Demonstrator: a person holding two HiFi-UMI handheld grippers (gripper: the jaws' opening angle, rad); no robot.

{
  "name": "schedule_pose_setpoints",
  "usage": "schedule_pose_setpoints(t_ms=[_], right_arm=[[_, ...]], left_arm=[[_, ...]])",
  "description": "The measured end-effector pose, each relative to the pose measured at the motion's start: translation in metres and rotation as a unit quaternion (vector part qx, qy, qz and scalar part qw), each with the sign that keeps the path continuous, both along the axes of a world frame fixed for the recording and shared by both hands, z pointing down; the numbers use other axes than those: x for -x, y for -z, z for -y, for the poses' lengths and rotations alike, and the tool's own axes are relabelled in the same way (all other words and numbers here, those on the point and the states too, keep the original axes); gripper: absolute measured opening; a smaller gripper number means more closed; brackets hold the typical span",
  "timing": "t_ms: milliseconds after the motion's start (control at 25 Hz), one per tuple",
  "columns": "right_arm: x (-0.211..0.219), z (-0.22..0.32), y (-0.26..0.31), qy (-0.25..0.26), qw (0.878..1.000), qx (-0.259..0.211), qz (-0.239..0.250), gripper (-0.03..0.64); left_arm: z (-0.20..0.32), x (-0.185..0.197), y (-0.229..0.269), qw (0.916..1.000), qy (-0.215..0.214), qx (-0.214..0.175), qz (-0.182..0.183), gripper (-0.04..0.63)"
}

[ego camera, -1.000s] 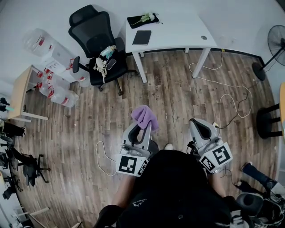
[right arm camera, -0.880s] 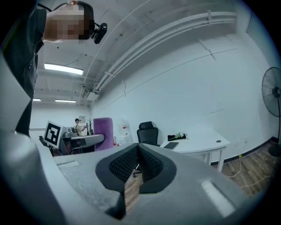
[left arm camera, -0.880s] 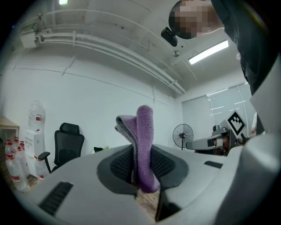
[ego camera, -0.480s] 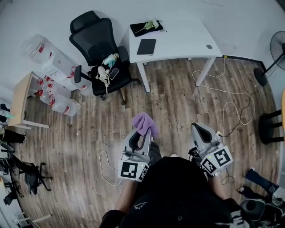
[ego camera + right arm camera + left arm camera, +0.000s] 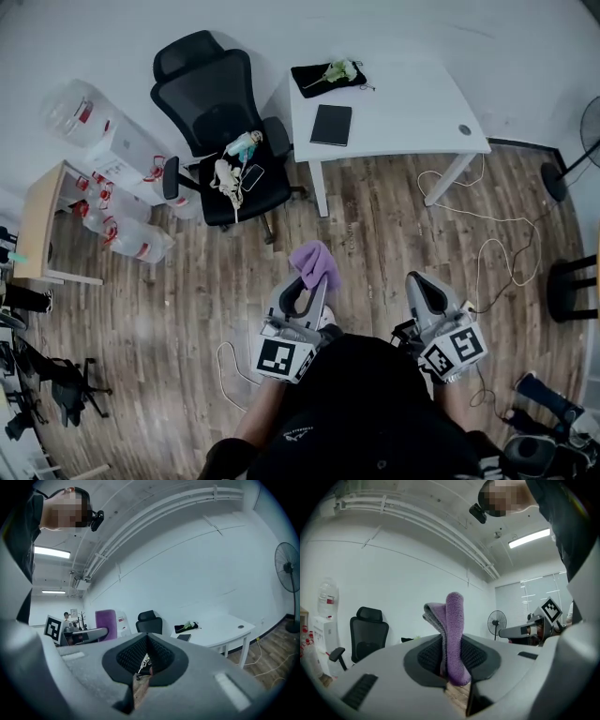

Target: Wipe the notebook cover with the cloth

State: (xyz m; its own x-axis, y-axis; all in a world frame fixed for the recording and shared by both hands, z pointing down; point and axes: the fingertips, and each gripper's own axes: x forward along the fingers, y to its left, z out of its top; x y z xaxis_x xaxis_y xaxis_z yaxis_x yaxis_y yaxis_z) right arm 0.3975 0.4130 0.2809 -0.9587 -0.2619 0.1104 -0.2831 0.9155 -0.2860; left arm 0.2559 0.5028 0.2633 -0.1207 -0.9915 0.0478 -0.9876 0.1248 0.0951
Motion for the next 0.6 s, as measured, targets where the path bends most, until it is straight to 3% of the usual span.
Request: schedule_pose_setpoints(t_ms=[280, 440, 600], right_arm=[[0.077, 0.009, 0.007, -0.008, 1.0, -0.018, 0.001, 0.005], [0.103, 0.003, 0.0, 0.008, 0.999, -0.042, -0.026, 0.005], [0.125, 0.016, -0.007, 0.015, 0.999, -0.027, -0.03, 0.005]], left_arm=[[0.015, 0.075, -0.002, 0.9999, -0.01, 0.006, 0.0, 0.08], [0.012, 0.098, -0.01, 0.9999, 0.0, 0.006, -0.016, 0.08], [0.019, 0.116, -0.02, 0.9997, 0.006, 0.022, -0.014, 0.08]])
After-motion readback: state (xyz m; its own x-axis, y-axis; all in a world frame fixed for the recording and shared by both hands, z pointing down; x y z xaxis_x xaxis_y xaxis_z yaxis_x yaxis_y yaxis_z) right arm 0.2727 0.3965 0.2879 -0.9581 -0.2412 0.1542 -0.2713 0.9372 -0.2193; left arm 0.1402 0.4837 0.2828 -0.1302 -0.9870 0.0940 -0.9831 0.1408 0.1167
